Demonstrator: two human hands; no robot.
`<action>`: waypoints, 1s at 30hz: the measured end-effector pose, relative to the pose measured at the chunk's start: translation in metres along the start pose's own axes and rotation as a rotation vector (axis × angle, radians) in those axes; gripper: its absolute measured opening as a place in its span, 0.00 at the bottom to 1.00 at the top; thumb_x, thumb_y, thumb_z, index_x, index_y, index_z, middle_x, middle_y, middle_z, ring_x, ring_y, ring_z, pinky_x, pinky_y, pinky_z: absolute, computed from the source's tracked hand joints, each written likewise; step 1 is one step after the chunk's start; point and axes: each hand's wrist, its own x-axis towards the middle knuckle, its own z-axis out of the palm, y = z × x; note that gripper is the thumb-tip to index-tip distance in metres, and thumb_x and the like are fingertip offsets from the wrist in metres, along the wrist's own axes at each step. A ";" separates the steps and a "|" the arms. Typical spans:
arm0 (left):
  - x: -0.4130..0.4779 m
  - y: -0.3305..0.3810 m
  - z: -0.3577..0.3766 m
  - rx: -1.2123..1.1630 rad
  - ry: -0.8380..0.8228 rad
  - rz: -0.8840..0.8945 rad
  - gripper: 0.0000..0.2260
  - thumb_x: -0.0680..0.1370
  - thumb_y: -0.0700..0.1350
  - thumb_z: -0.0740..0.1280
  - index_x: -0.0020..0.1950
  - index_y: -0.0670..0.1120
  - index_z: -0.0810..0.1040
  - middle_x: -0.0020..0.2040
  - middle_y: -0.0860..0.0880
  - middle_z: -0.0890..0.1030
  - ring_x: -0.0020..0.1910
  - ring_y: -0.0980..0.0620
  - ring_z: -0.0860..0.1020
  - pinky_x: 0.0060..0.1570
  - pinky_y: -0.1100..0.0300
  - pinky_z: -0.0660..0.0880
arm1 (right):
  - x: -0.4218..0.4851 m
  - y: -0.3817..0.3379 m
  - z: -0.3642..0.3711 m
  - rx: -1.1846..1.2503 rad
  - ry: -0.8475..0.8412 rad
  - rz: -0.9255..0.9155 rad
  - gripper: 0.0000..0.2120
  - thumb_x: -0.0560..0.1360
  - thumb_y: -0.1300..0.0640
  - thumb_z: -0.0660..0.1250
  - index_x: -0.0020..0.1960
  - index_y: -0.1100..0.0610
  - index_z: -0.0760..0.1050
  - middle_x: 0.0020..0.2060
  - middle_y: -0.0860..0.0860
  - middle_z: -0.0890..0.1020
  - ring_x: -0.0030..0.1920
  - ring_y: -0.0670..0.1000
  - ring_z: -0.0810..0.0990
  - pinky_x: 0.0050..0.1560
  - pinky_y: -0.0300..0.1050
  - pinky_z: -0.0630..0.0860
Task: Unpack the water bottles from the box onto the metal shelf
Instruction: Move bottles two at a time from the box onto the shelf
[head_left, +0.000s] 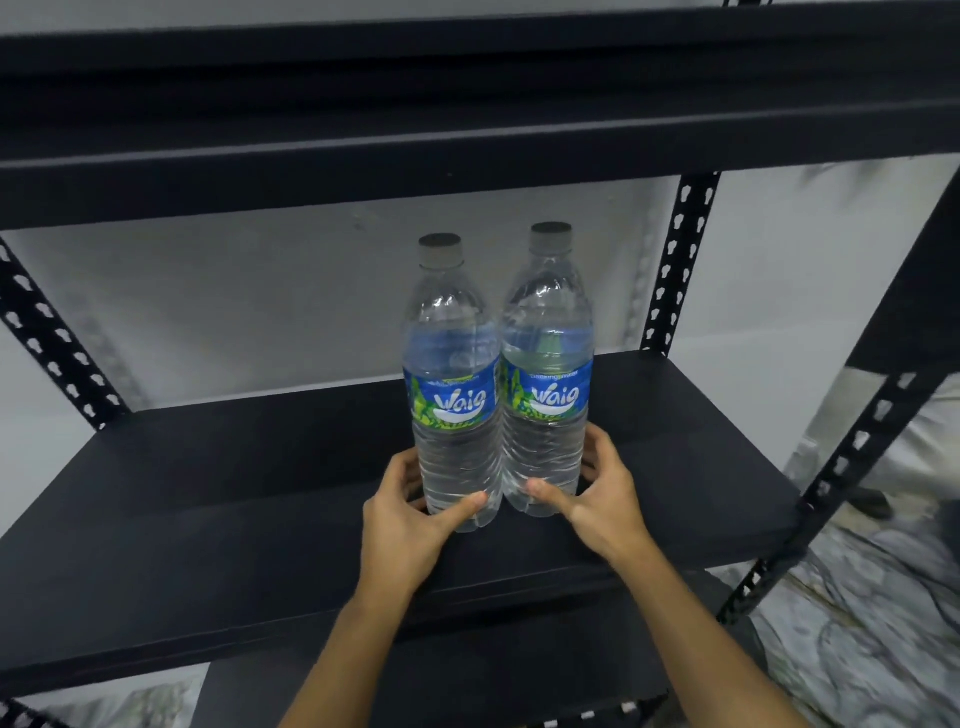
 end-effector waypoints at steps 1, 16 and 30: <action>0.003 0.002 0.012 0.008 -0.001 0.001 0.32 0.60 0.49 0.84 0.61 0.50 0.76 0.54 0.55 0.84 0.53 0.61 0.83 0.55 0.58 0.81 | 0.005 0.002 -0.009 0.001 0.012 0.004 0.36 0.63 0.61 0.81 0.66 0.52 0.68 0.56 0.45 0.81 0.54 0.37 0.80 0.51 0.32 0.76; 0.099 0.030 0.141 0.195 -0.051 0.009 0.32 0.65 0.49 0.82 0.66 0.44 0.74 0.55 0.49 0.83 0.51 0.54 0.81 0.47 0.66 0.74 | 0.119 0.031 -0.084 -0.069 0.131 0.012 0.33 0.63 0.62 0.80 0.63 0.53 0.70 0.53 0.47 0.80 0.53 0.47 0.81 0.56 0.41 0.77; 0.170 0.039 0.184 0.232 -0.102 -0.001 0.27 0.70 0.45 0.79 0.66 0.41 0.74 0.60 0.47 0.80 0.55 0.55 0.77 0.49 0.69 0.70 | 0.207 0.048 -0.096 -0.195 0.064 0.037 0.31 0.68 0.61 0.77 0.67 0.55 0.68 0.61 0.52 0.79 0.61 0.51 0.78 0.65 0.55 0.74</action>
